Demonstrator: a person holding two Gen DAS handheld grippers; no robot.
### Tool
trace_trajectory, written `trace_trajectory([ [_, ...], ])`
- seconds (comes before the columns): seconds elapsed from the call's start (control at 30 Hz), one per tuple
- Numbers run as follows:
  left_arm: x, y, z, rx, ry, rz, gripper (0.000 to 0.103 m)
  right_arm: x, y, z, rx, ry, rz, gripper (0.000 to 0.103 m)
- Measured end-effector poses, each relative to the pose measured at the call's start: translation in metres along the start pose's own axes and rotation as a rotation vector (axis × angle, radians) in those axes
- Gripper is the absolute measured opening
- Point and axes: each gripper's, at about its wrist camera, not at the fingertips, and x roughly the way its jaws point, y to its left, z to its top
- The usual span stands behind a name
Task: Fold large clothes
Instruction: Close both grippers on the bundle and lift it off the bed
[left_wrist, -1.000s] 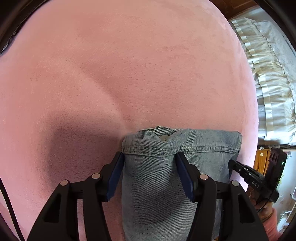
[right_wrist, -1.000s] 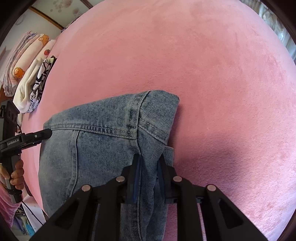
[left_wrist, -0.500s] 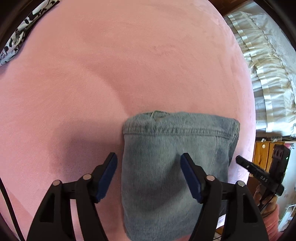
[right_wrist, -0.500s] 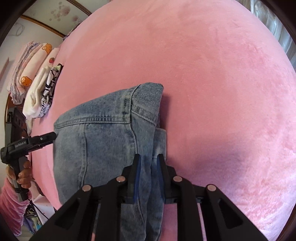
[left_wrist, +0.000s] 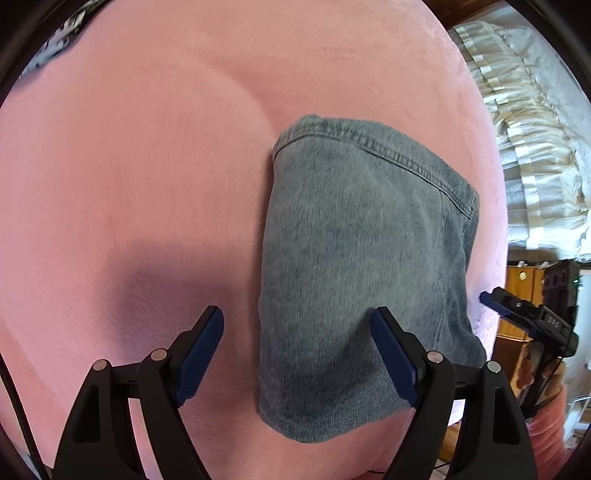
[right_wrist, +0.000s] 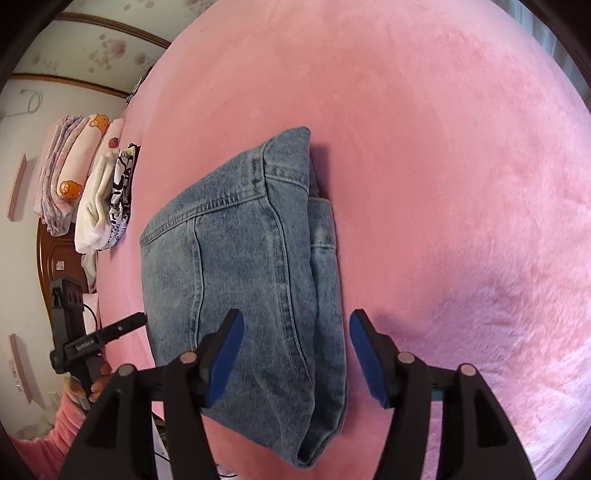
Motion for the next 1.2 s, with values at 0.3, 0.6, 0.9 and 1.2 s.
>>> trace_trajectory([
  [0.3,0.016,0.023,-0.004,-0.011,0.053,-0.162,0.082,0.024,-0.021,-0.011,0.105,0.076,0.049,0.069],
  [0.6,0.045,0.030,0.010,-0.027,0.112,-0.343,0.085,0.055,-0.025,-0.008,0.126,0.123,0.100,0.069],
  [0.9,0.077,0.033,0.016,-0.067,0.158,-0.457,0.094,0.077,-0.026,0.003,0.097,0.182,0.156,0.071],
  [1.2,0.074,0.009,0.013,-0.073,0.112,-0.362,0.088,0.076,-0.009,-0.003,0.053,0.145,0.142,0.038],
])
